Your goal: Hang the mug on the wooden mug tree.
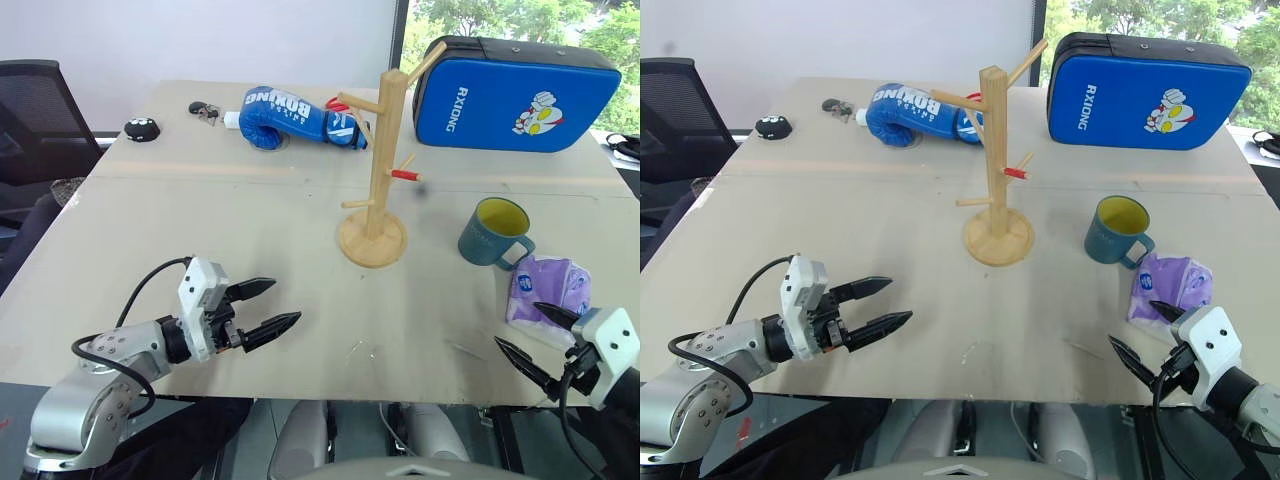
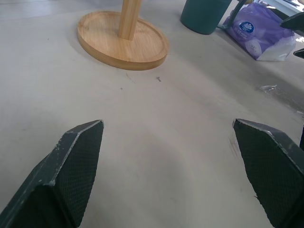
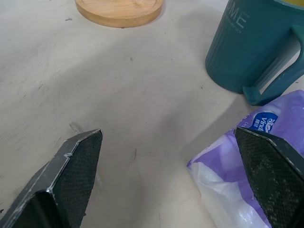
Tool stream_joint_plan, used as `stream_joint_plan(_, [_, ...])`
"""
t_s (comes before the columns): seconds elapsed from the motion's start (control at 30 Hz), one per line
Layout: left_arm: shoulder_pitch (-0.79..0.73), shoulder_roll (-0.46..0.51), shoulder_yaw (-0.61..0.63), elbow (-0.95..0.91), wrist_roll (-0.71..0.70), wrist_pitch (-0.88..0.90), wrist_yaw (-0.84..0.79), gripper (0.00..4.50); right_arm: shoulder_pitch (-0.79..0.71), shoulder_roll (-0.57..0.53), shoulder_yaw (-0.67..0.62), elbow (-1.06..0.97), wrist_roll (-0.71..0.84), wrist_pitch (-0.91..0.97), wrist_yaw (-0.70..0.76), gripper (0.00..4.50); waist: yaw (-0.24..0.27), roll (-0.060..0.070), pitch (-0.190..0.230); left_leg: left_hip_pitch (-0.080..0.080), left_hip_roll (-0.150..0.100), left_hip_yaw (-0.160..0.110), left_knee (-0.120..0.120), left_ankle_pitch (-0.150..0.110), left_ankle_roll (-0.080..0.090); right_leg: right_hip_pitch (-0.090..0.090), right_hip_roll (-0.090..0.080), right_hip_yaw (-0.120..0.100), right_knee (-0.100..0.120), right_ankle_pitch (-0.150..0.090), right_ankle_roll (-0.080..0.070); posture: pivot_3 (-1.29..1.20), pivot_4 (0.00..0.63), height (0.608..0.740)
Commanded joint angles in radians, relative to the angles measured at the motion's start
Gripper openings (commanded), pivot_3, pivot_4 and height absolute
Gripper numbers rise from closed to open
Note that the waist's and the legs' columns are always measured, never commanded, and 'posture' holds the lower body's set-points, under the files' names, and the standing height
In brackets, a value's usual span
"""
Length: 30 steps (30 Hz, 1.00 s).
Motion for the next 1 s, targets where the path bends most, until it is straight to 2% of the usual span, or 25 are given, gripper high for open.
stream_joint_plan(0.03, [-0.034,0.011,0.022,-0.024,-0.036,-0.003,-0.013,4.5,-0.049,-0.018,0.006,-0.08,0.046,0.019,-0.017,4.48,0.0,0.0,0.0,0.0,0.0,0.0,0.0,0.0,0.0,0.0,0.0,0.0,0.0,0.0,0.0,0.0,0.15,0.74])
stream_joint_plan(0.1, [-0.073,0.01,0.021,-0.022,-0.067,-0.004,-0.033,4.5,-0.105,-0.031,0.031,-0.132,0.083,0.046,-0.031,4.48,-0.001,0.0,0.0,0.0,0.0,0.0,0.0,0.0,0.0,0.0,0.0,0.0,0.0,0.0,0.0,0.0,0.15,0.74])
stream_joint_plan(0.2, [-0.078,0.023,0.026,-0.041,-0.1,-0.014,-0.09,4.5,-0.107,-0.034,0.011,-0.141,0.097,0.069,-0.043,4.48,0.0,0.0,0.0,0.001,0.0,0.0,0.001,0.0,0.0,0.0,0.0,0.0,0.001,0.0,0.0,0.0,0.15,0.74])
stream_joint_plan(0.3, [-0.069,0.014,0.017,-0.066,-0.124,-0.055,-0.15,4.5,-0.076,-0.024,-0.059,-0.135,0.128,0.097,-0.066,4.48,0.002,0.0,0.0,-0.001,-0.001,0.0,0.0,0.0,0.0,0.0,0.001,0.0,0.0,0.002,-0.003,0.0,0.15,0.74])
stream_joint_plan(0.43, [-0.068,0.073,-0.02,-0.091,-0.147,-0.062,-0.288,4.5,-0.049,-0.013,-0.156,-0.121,0.171,0.197,-0.139,4.48,0.001,0.0,0.0,-0.002,-0.001,0.0,0.0,0.0,0.001,0.0,0.001,0.0,-0.001,0.001,-0.002,0.0,0.15,0.74])
stream_joint_plan(0.57, [-0.088,0.101,-0.033,-0.095,-0.181,-0.056,-0.355,4.5,-0.053,-0.017,-0.193,-0.1,0.182,0.288,-0.206,4.48,0.0,0.0,0.0,-0.001,-0.001,0.0,0.0,-0.001,0.001,0.0,0.001,0.0,-0.001,-0.001,0.001,0.0,0.15,0.74])
stream_joint_plan(0.77, [-0.133,0.112,-0.044,-0.122,-0.239,-0.029,-0.366,4.5,-0.184,-0.023,-0.116,-0.001,0.151,0.466,-0.356,4.48,-0.004,0.001,-0.001,0.0,-0.001,0.0,0.001,0.0,0.001,0.0,0.001,0.001,0.0,-0.001,0.001,0.0,0.15,0.74])
stream_joint_plan(0.87, [-0.132,0.124,-0.032,-0.145,-0.27,-0.019,-0.37,4.5,-0.295,-0.027,-0.057,0.073,0.138,0.531,-0.401,4.48,-0.005,0.001,0.0,0.0,-0.001,0.001,0.0,0.0,0.001,0.0,0.002,0.003,0.0,0.0,0.0,0.0,0.15,0.74])
stream_joint_plan(1.0, [-0.132,0.13,-0.032,-0.157,-0.28,-0.015,-0.361,4.5,-0.366,-0.041,0.035,0.164,0.092,0.592,-0.428,4.48,0.001,0.001,0.0,-0.001,-0.001,0.0,0.0,0.0,0.001,0.0,0.003,0.002,0.0,0.001,-0.002,0.0,0.15,0.74])
